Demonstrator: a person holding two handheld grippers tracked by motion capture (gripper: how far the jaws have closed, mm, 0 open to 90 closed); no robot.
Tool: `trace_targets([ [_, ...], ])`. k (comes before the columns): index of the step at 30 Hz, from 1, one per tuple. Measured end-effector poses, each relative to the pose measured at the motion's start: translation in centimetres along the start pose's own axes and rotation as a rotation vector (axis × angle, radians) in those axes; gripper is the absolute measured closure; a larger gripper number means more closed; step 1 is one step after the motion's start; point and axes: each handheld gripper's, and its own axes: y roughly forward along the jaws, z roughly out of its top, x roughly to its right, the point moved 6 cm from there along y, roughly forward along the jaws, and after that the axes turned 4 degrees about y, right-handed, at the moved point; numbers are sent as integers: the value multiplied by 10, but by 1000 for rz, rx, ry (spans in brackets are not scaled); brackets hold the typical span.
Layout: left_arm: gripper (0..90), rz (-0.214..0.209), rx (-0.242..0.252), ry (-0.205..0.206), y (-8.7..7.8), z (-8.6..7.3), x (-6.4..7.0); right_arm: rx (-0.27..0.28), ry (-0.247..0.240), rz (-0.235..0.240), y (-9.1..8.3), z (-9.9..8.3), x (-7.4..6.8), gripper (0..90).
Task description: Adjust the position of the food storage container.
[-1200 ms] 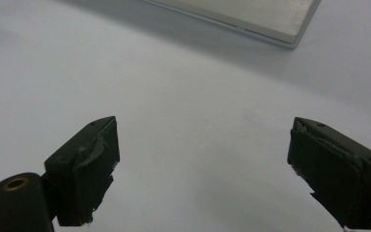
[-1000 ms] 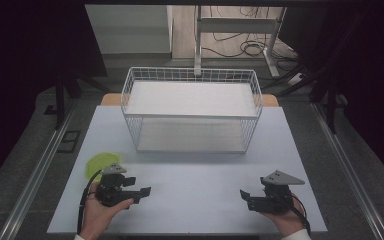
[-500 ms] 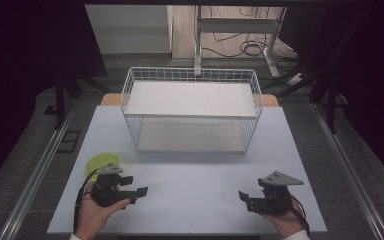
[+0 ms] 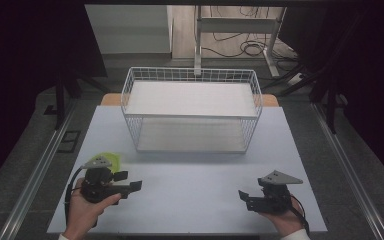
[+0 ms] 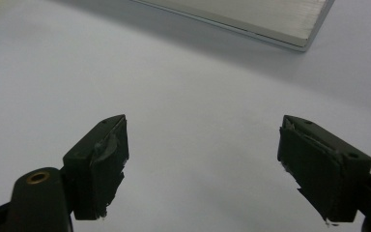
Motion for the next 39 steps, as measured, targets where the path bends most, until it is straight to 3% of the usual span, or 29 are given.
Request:
trace_targets([
  [5,290,8,16,-17,-13,4,-5,-6,5,-6,2,1,2,182],
  [11,314,45,32,-46,-33,9,-19,-8,4,-11,2,0,2,184],
  [17,369,84,20,-74,-41,6,-34,-12,7,-16,1,-1,3,186],
  [26,555,149,13,-133,-52,-3,-60,-24,3,-21,3,-2,3,189],
  [31,707,172,6,-150,-57,-6,-71,-28,3,-25,4,-2,4,189],
  [39,884,225,-31,-181,-62,-11,-97,-32,3,-32,4,-3,4,190],
])
